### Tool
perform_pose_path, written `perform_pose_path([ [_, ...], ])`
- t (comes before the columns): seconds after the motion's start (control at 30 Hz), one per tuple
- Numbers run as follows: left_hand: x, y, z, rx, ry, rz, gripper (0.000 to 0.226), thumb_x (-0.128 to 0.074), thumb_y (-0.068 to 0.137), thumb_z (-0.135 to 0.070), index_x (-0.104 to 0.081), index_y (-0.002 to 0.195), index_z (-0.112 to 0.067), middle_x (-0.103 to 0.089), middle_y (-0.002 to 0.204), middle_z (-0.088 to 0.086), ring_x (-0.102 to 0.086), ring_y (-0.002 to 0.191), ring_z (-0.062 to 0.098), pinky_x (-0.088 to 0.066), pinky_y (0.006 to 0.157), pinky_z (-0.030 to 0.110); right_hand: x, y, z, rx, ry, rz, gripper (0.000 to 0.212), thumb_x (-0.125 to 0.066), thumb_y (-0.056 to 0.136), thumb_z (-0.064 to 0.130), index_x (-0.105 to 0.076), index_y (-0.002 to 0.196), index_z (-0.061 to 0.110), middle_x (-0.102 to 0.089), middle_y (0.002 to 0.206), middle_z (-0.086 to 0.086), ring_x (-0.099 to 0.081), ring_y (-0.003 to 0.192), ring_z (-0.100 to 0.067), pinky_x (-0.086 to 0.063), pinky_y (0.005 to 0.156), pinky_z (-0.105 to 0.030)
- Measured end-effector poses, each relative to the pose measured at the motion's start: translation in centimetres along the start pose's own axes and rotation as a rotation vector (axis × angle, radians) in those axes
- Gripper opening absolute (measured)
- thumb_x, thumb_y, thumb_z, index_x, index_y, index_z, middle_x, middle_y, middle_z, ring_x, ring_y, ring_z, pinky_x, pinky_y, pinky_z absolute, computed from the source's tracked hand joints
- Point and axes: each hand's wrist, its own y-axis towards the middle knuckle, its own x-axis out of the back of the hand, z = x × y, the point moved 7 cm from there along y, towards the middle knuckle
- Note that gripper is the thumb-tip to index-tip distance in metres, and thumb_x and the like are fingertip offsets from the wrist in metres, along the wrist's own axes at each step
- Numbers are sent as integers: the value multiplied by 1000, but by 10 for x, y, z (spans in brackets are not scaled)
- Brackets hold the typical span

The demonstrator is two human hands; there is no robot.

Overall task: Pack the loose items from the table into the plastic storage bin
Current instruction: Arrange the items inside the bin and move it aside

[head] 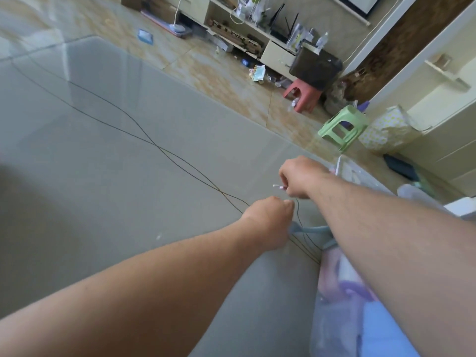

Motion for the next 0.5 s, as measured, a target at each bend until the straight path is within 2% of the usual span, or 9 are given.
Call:
perform_pose_path([
  [0.13,13,-1,10,52,6,14,22,-66,84,-30,-73,101,-16,-70,94,5,-68,91,32,-55,65,33,83,-24,-45,-15,-43,-201,20,-78,89,41,-75,84,22,-70,89,-8,-66,85,-32,-58,78,-34],
  [0.2,30,-8,13,92,35,19,28,-67,80,-32,-73,105,-21,-70,96,1,-68,89,29,-55,65,32,123,-55,-95,-72,2,-311,20,-78,88,42,-75,84,22,-70,91,-8,-64,89,-32,-57,81,-36],
  [0.27,56,-22,10,149,75,-11,30,-68,78,-34,-70,107,-29,-64,95,-2,-65,84,26,-51,63,30,135,-97,-154,-161,75,-377,18,-80,86,38,-73,78,23,-69,89,-5,-63,91,-32,-56,81,-36],
  [0.33,88,-35,-9,175,112,-89,26,-67,78,-34,-66,104,-34,-56,89,-6,-61,79,23,-45,60,28,117,-145,-212,-261,153,-401,15,-81,84,32,-72,76,24,-69,88,-5,-63,90,-33,-54,77,-35],
  [0.4,122,-46,-41,152,132,-229,22,-65,78,-35,-61,100,-36,-56,89,-7,-59,80,24,-41,60,28,86,-195,-259,-358,235,-434,13,-82,81,29,-72,75,23,-71,87,-7,-63,84,-33,-49,71,-32],
  [0.5,163,-65,-98,72,114,-434,23,-65,77,-36,-57,99,-35,-58,91,-8,-57,80,26,-43,61,31,36,-268,-298,-431,392,-475,13,-82,76,25,-71,69,24,-71,76,0,-61,75,-28,-49,66,-33],
])
